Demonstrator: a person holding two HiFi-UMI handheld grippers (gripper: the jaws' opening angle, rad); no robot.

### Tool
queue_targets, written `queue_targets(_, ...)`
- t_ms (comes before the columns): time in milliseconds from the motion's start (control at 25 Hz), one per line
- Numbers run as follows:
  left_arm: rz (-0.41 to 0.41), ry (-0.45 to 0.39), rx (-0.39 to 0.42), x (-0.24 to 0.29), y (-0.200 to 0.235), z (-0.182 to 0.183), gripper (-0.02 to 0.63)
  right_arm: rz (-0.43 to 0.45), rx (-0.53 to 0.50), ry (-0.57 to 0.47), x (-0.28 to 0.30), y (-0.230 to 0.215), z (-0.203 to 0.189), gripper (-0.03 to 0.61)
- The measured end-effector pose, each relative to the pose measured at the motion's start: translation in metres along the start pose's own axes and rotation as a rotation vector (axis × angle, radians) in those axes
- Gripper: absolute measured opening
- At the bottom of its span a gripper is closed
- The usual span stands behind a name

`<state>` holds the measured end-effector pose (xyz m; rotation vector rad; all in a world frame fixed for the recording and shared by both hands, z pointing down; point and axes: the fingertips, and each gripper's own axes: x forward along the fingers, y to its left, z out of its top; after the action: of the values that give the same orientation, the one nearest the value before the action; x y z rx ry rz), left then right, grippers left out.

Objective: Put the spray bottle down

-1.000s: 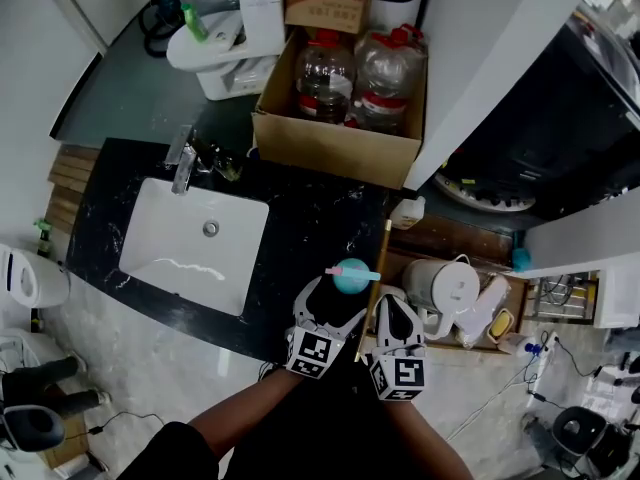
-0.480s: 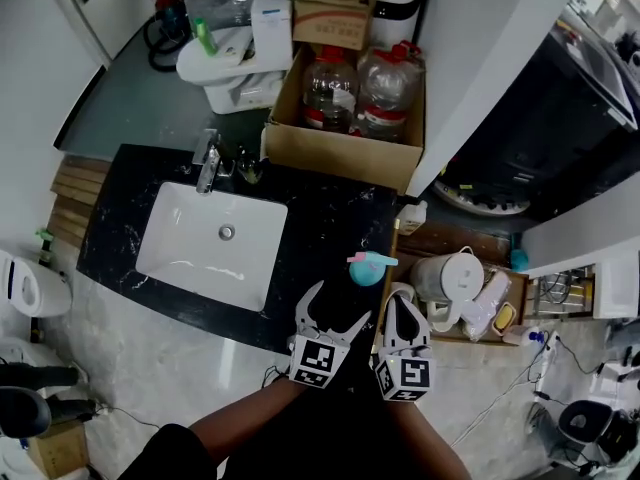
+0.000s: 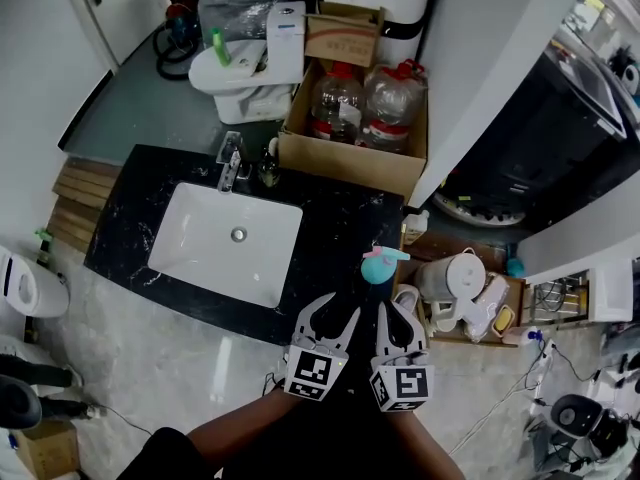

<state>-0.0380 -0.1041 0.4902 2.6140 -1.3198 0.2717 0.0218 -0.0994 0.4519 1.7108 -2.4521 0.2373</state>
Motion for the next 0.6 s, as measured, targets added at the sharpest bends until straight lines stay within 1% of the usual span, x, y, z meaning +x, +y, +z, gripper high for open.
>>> queue_targets(40, -0.008, -0.015, -0.004, -0.005, -0.001, 0.003, 0.152, 0.002, 0.000, -0.007, -0.003, 0.005, 0.003, 0.015)
queue_targets(120, -0.020, -0.043, -0.019, -0.016, -0.003, 0.011, 0.090, 0.007, -0.005, -0.018, -0.009, 0.015, 0.009, 0.015)
queue_targets(200, -0.014, -0.065, -0.035, -0.025, -0.004, 0.017, 0.046, 0.007, -0.012, -0.020, -0.015, 0.022, 0.011, 0.015)
queue_targets(280, 0.007, -0.089, -0.043, -0.034, -0.003, 0.024, 0.017, 0.000, -0.015, -0.015, -0.019, 0.025, 0.010, 0.015)
queue_targets(360, 0.020, -0.109, -0.035, -0.039, -0.002, 0.030, 0.012, -0.023, -0.004, -0.015, -0.022, 0.023, 0.008, 0.015)
queue_targets(480, 0.024, -0.108, -0.017, -0.042, -0.002, 0.034, 0.012, -0.056, 0.003, -0.033, -0.026, 0.020, 0.009, 0.015)
queue_targets(600, 0.028, -0.098, -0.010, -0.046, -0.001, 0.037, 0.012, -0.026, -0.038, -0.037, -0.028, 0.034, 0.011, 0.015)
